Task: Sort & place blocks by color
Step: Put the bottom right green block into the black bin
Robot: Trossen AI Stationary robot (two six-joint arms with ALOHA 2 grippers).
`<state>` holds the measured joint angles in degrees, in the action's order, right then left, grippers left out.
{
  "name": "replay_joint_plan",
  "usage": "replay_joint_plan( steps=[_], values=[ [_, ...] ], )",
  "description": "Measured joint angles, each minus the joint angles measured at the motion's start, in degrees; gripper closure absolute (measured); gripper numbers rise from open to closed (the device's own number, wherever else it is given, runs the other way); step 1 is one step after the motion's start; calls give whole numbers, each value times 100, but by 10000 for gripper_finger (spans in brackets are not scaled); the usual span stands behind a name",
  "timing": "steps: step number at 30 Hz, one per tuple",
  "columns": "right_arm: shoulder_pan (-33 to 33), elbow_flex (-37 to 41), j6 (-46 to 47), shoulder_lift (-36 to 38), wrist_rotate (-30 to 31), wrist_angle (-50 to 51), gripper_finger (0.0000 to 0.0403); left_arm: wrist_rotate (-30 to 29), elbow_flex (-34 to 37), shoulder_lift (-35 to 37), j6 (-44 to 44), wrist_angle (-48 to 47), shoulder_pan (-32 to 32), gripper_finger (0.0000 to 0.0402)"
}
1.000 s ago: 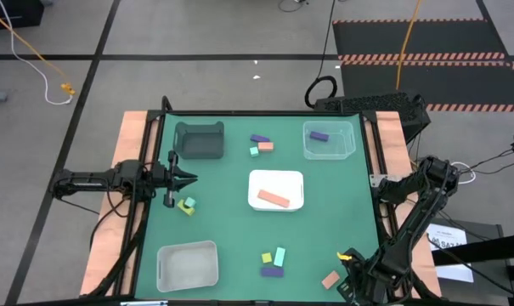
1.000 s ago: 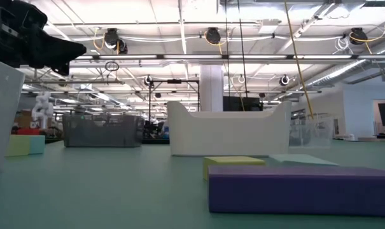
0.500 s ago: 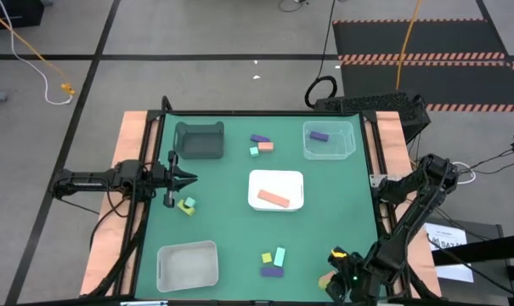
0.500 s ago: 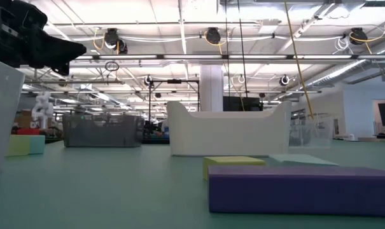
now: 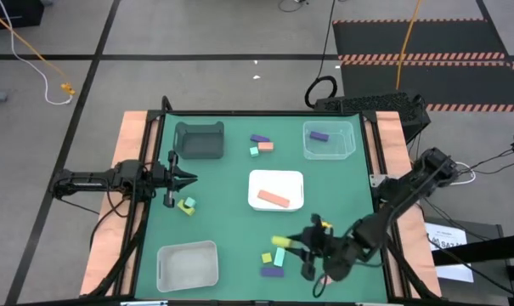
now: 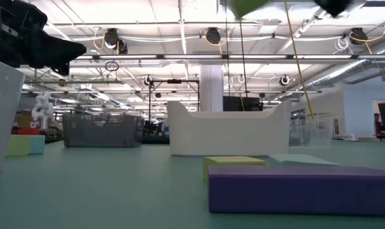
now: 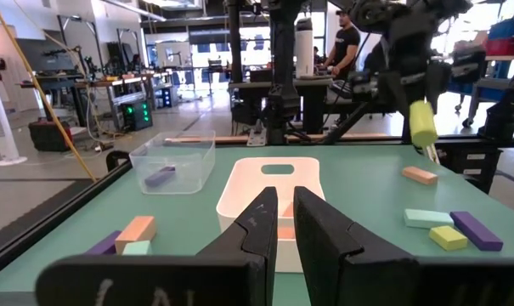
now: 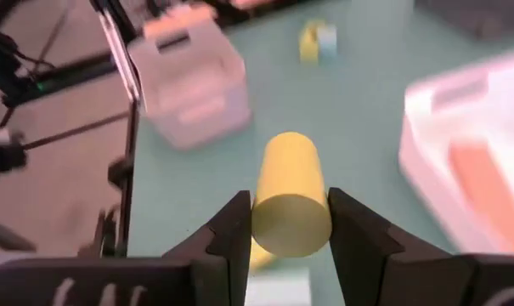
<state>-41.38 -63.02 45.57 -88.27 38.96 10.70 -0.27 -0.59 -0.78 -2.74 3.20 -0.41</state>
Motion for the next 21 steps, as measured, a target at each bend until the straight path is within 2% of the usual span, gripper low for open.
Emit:
replay_joint_plan(
  steps=[5,9,14,21],
  values=[
    [417,0,-1537,0,-4,-1050,288,1,1,-2,0,1,1,355],
    [670,0,-2284,0,-11,-1389,291,2,0,0,2,0,0,355],
    [958,0,-2529,0,-16,-1529,291,2,1,-2,-3,40,1,355],
    [1270,0,-2580,0,-22,-1525,287,0,1,-1,-102,619,1,355]
  ],
)
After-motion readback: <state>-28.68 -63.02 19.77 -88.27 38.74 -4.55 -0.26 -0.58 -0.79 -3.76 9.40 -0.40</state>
